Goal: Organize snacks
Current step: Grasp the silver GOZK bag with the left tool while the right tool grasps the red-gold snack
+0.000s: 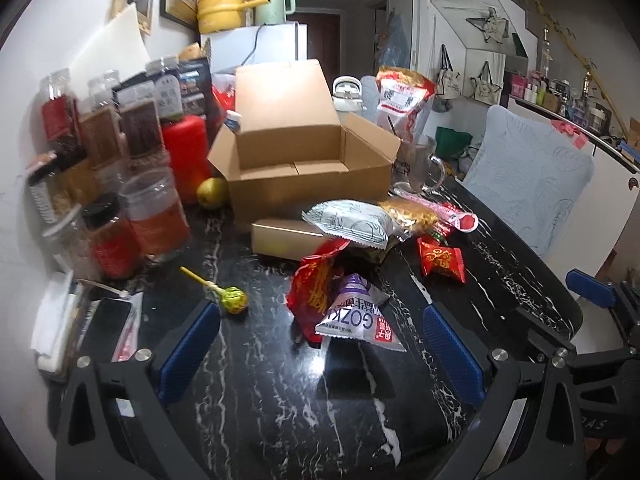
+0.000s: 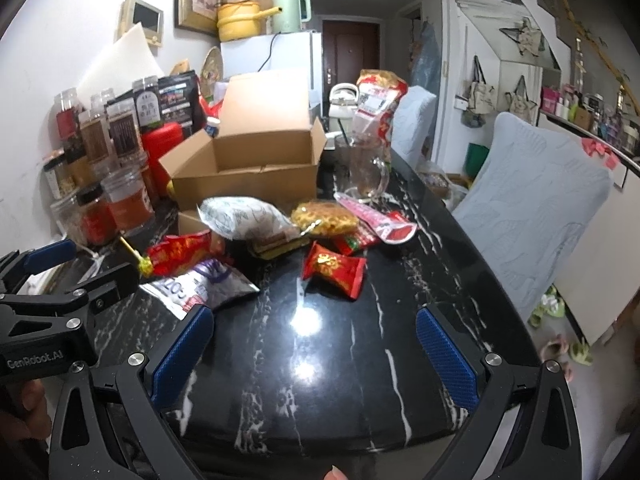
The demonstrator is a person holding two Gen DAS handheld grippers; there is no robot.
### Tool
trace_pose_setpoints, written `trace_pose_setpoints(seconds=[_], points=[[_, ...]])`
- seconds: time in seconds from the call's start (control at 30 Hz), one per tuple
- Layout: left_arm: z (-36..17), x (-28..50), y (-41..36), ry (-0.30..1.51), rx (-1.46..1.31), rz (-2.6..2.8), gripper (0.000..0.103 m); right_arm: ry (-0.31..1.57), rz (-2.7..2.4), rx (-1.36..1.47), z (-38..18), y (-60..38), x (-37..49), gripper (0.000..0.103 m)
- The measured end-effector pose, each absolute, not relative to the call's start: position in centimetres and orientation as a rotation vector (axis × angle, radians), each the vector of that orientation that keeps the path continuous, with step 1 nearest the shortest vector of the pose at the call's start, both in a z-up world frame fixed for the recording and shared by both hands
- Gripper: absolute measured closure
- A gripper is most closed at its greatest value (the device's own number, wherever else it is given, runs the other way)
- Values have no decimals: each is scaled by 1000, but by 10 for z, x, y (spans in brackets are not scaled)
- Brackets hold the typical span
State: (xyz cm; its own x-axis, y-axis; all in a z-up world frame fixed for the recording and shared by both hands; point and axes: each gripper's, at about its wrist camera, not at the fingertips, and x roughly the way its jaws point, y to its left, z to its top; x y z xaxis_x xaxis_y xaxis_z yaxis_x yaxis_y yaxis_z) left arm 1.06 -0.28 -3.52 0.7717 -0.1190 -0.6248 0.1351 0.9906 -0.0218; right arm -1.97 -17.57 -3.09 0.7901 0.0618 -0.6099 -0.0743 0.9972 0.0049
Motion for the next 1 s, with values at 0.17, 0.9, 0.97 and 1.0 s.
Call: trace_pose_setpoints(seconds=[0.17, 0.9, 0.97, 1.0], points=[[-46, 31, -7, 716, 14, -167, 0, 702, 75, -21, -44, -180, -3, 0], [-102, 65, -22, 882, 14, -261, 0, 816, 5, 94, -72, -231, 58, 0], [-108, 67, -20, 916, 8, -267, 0, 824, 12, 98, -74, -231, 61, 0], [-107, 67, -17, 919, -6, -268, 3, 829, 17, 97, -75, -231, 64, 0]])
